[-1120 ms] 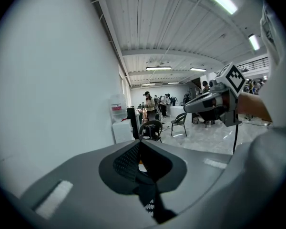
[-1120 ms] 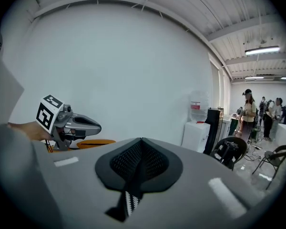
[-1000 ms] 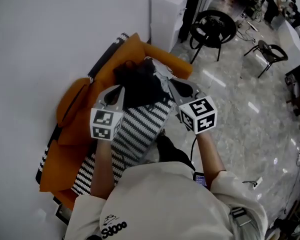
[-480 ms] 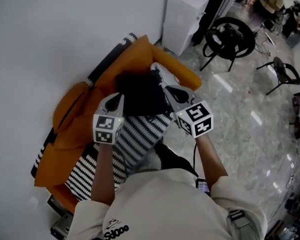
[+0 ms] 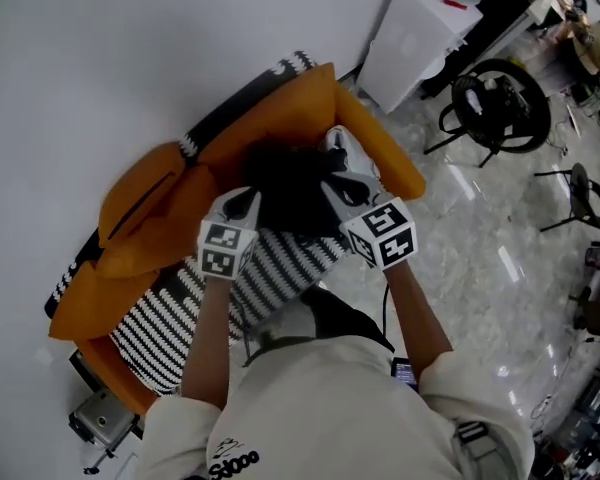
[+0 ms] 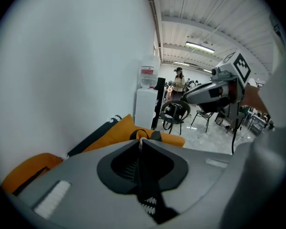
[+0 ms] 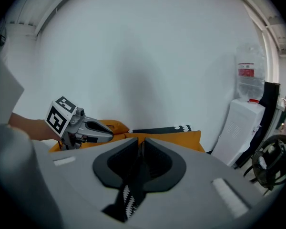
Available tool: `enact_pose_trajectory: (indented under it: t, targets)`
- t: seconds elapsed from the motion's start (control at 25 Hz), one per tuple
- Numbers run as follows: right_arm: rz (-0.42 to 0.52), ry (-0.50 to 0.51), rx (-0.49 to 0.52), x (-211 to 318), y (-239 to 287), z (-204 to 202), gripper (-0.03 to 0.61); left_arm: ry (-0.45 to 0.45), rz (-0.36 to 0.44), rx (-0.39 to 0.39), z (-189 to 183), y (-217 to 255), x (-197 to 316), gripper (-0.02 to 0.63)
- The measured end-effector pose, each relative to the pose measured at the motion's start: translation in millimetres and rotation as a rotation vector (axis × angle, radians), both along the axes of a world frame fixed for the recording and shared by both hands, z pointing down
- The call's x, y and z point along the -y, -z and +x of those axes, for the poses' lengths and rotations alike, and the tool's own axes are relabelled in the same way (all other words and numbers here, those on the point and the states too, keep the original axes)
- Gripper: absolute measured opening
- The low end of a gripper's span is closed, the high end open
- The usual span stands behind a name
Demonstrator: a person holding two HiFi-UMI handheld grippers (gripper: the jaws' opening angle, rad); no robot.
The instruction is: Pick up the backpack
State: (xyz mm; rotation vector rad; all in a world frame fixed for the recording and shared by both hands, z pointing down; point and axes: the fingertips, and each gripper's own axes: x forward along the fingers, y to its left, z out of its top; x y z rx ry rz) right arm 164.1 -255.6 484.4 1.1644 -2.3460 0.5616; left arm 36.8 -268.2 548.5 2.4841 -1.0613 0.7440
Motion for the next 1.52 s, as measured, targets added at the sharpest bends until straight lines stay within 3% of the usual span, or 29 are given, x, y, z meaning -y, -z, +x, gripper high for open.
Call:
enact_pose_trajectory:
  t: [0.28, 0.64, 1.0, 1.12, 1.4, 1.52]
  targets:
    - [-0.103, 0.085, 0.0, 39.8, -47.2, -13.1, 0.075, -0.001, -0.098, 0.0, 7.8, -52.8, 15.7, 0.11]
    - [-0.181, 0.212, -0.045, 76.4, -94.4, -37.2, 0.134, 0.077, -0.196, -0.002, 0.7, -110.9, 36.7, 0.2]
    - [-0.248, 0.279, -0.067, 89.9, -139.8, -50.7, 0.175, 0.121, -0.289, -0.018, 0.6, -164.6, 40.8, 0.276]
    - [-0.266, 0.303, -0.074, 91.2, -152.5, -54.6, 0.189, 0.125, -0.303, -0.004, 4.2, -179.3, 43.9, 0.336]
    - [-0.287, 0.354, -0.106, 94.0, -177.6, -62.0, 0.198, 0.108, -0.327, 0.002, 11.6, -205.8, 46.9, 0.341]
    - [-0.287, 0.366, -0.104, 98.1, -180.9, -62.1, 0.195, 0.13, -0.334, -0.005, 11.4, -212.8, 48.3, 0.313]
